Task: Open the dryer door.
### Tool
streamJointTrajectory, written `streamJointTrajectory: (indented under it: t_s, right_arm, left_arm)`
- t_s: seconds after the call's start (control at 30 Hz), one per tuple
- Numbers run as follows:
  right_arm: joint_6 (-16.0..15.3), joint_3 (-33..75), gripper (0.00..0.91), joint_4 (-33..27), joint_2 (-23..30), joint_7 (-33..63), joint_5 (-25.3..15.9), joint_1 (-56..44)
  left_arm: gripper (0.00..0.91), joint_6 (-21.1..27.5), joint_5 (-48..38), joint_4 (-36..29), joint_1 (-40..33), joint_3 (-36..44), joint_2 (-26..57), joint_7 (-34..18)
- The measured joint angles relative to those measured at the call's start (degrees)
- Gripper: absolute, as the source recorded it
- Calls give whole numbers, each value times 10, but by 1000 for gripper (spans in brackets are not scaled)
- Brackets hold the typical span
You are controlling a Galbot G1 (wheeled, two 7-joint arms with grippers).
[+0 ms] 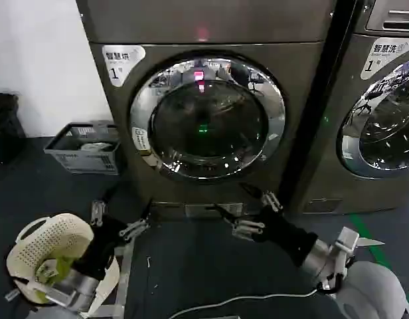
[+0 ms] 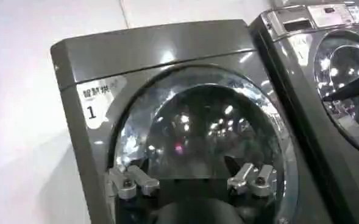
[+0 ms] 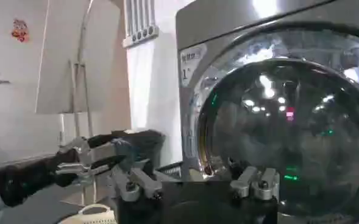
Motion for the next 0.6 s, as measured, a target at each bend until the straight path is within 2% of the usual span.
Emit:
streamJointTrajectory:
  t_s: [0.17, 0.3, 0.6]
  right_arm:
    - [28, 3, 907, -28, 0, -4, -29, 17]
    - [42, -6, 907, -64, -1, -17, -36, 38]
    - [55, -60, 907, -152, -5, -21, -46, 122]
  left_arm:
    - [907, 1, -7, -5, 3, -2, 1, 0]
    - [907, 1, -10, -13, 8, -2, 1, 0]
    - [907, 0, -12, -21, 17, -11, 1, -1]
